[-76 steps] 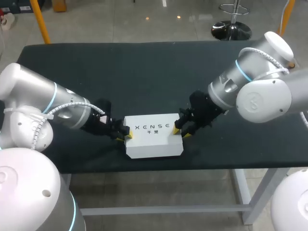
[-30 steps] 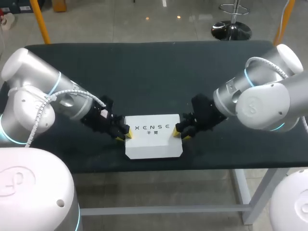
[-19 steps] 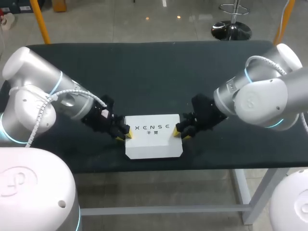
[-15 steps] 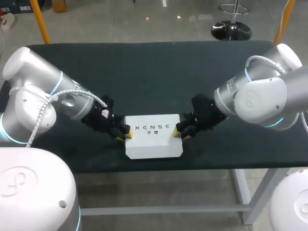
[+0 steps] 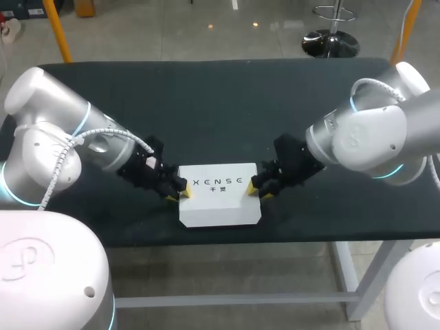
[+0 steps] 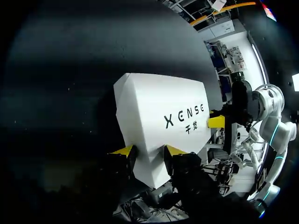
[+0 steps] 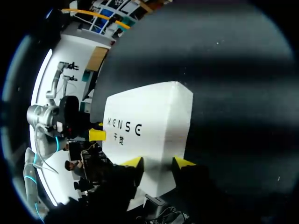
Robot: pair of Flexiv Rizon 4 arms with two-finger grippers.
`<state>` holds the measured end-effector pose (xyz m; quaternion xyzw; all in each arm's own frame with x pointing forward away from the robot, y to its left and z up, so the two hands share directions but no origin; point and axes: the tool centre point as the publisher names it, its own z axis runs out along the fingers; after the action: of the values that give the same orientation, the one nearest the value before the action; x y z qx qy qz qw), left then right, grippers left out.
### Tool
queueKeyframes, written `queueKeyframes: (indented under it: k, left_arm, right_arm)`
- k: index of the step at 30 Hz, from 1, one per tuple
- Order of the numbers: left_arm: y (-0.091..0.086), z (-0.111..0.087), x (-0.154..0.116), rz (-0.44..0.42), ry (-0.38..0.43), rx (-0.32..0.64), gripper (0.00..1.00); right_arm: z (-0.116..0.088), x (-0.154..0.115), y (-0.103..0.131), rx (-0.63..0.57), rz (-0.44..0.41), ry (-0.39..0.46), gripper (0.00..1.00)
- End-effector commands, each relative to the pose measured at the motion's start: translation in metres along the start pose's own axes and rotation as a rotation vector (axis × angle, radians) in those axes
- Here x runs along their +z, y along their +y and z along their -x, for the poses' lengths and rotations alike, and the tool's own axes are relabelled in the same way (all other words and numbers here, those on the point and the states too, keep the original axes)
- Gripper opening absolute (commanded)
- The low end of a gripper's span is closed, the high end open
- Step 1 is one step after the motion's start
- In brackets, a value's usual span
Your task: Assemble the packaging by folding the flat box into shape, placing the metal phone stand inside, and closing the box properly
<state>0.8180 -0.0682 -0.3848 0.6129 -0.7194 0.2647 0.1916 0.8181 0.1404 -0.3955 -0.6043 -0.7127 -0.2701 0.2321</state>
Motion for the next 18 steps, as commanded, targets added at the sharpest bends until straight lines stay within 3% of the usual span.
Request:
queueKeyframes:
  k: [1,18]
  left_arm:
    - [-0.0011,-0.0025,0.0179,0.003,-0.005,-0.001,0.43]
    - [-0.0011,-0.0025,0.0179,0.003,-0.005,-0.001,0.4]
  right_arm:
    - [-0.0021,0.0103,0.0015,-0.002,-0.006,0.009,0.45]
    - [-0.0021,0.0103,0.0015,-0.002,-0.006,0.009,0.42]
